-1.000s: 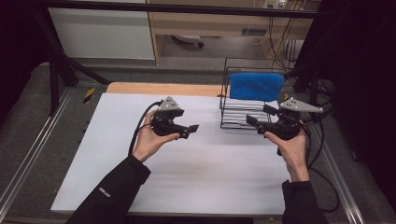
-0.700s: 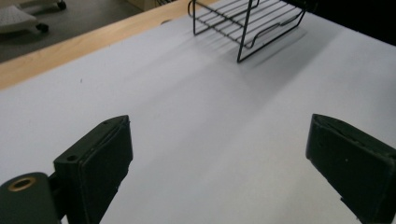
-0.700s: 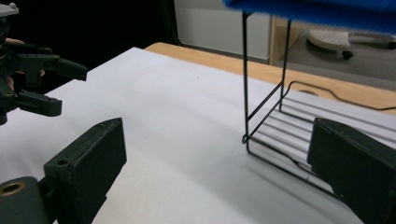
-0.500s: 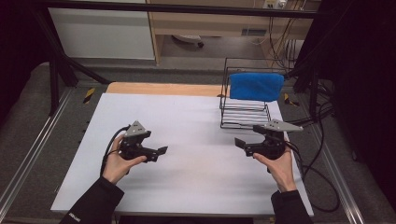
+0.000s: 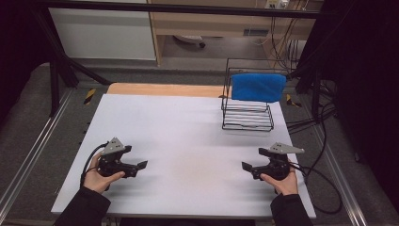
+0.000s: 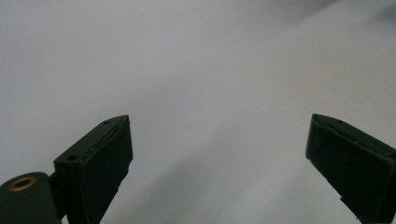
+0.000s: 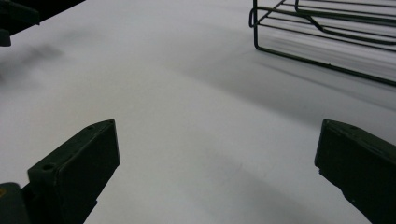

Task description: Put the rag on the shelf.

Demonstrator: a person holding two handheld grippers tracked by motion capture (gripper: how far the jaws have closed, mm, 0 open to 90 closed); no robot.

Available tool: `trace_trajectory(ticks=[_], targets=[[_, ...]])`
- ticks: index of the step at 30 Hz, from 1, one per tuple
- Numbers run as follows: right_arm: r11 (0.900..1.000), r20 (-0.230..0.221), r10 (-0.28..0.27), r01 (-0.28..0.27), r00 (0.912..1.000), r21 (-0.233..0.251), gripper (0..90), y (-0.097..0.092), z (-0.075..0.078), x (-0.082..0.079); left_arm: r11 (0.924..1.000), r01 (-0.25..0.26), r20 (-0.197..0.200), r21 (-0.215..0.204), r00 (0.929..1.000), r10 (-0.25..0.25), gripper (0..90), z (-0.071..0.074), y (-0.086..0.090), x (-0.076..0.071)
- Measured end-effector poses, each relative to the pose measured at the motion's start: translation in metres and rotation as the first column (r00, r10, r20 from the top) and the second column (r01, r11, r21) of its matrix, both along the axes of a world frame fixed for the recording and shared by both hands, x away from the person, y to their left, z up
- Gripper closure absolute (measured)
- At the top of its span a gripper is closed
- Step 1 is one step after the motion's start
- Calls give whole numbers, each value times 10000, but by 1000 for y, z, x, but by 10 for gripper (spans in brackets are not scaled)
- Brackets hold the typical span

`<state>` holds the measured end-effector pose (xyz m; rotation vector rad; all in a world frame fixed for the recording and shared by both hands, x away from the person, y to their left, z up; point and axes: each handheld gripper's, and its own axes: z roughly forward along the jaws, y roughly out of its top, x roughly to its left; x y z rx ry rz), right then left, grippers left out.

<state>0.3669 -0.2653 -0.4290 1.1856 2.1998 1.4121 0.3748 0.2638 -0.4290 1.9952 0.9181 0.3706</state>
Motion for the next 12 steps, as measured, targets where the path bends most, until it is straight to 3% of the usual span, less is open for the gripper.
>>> trace_trajectory(ticks=[12], targets=[[9998,-363,-157,153,9992,-107,8,-8,-11,-6,9999,-125,-256,-15,9996,125,74,-18,17,-9]])
